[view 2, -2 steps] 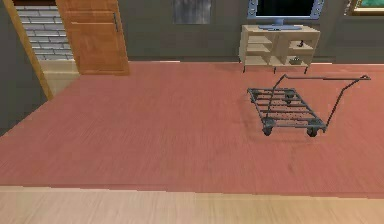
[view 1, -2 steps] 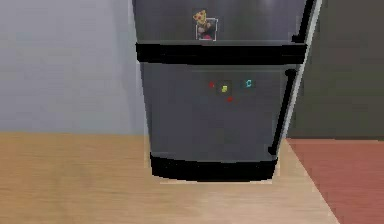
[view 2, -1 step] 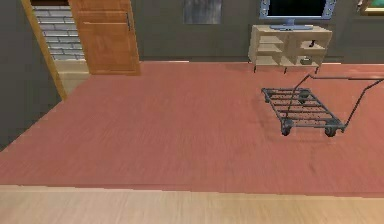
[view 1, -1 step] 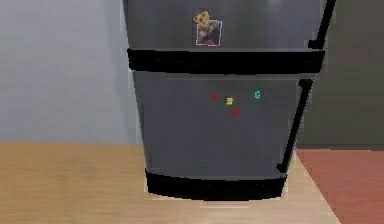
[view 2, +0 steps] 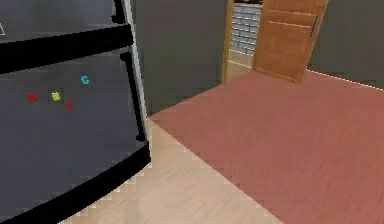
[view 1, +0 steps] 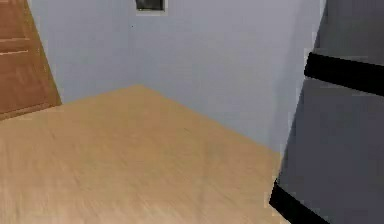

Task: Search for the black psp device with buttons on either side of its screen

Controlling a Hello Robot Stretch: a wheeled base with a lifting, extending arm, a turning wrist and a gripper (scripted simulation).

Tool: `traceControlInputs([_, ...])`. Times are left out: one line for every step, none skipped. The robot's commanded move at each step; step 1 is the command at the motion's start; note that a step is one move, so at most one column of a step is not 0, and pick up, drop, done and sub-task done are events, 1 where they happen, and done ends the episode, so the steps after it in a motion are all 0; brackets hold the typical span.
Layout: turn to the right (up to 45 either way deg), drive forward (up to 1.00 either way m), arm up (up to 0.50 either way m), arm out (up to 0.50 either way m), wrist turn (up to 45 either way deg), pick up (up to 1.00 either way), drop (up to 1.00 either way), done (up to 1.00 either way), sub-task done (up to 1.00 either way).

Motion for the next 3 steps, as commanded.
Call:
traceControlInputs([-39.0, 0.0, 0.0, 0.0, 0.0, 0.0, 0.0, 0.0, 0.0])
traceControlInputs([0.0, 0.85, 0.0, 0.0, 0.0, 0.0, 0.0, 0.0, 0.0])
traceControlInputs([-42.0, 0.0, 0.0, 0.0, 0.0, 0.0, 0.0, 0.0, 0.0])
